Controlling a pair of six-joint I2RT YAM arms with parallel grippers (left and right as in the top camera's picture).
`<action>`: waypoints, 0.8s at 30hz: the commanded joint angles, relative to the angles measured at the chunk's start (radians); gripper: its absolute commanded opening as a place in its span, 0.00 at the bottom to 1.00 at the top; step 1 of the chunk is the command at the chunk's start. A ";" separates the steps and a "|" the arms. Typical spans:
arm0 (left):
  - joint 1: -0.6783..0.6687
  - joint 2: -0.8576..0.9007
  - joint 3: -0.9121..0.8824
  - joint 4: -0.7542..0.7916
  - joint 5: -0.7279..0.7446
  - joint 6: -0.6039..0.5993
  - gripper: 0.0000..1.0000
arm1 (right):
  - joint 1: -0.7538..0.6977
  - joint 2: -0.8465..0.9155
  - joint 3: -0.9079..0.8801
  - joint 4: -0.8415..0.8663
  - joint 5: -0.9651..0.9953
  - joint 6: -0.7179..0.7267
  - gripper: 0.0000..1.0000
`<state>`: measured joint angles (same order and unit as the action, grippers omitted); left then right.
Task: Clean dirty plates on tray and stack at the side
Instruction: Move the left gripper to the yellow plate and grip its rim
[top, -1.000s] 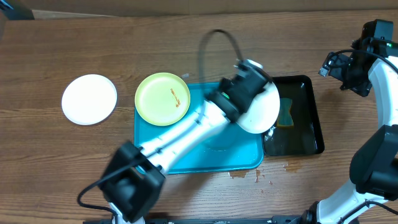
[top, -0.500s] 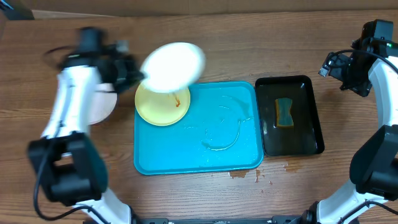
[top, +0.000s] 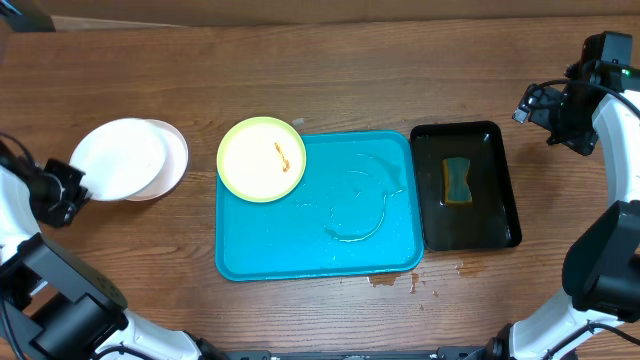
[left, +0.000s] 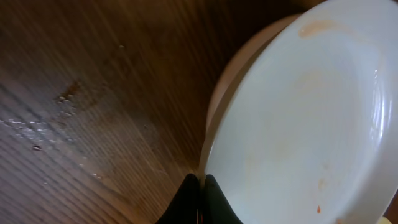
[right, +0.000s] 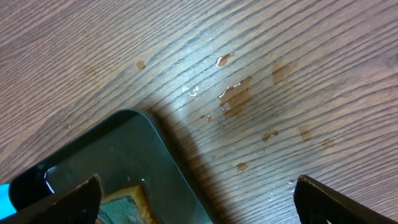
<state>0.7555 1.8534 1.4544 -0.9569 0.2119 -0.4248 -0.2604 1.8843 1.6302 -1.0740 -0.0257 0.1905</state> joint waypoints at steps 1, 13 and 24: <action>-0.002 -0.034 -0.060 0.065 -0.055 -0.033 0.04 | -0.001 -0.008 0.010 0.003 0.003 0.008 1.00; -0.079 -0.034 -0.103 0.161 0.080 0.041 1.00 | -0.001 -0.008 0.010 0.003 0.003 0.008 1.00; -0.277 -0.034 -0.103 0.000 0.230 0.178 1.00 | -0.001 -0.008 0.010 0.003 0.003 0.008 1.00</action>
<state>0.5373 1.8530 1.3590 -0.9276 0.3927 -0.3267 -0.2604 1.8843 1.6302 -1.0740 -0.0257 0.1909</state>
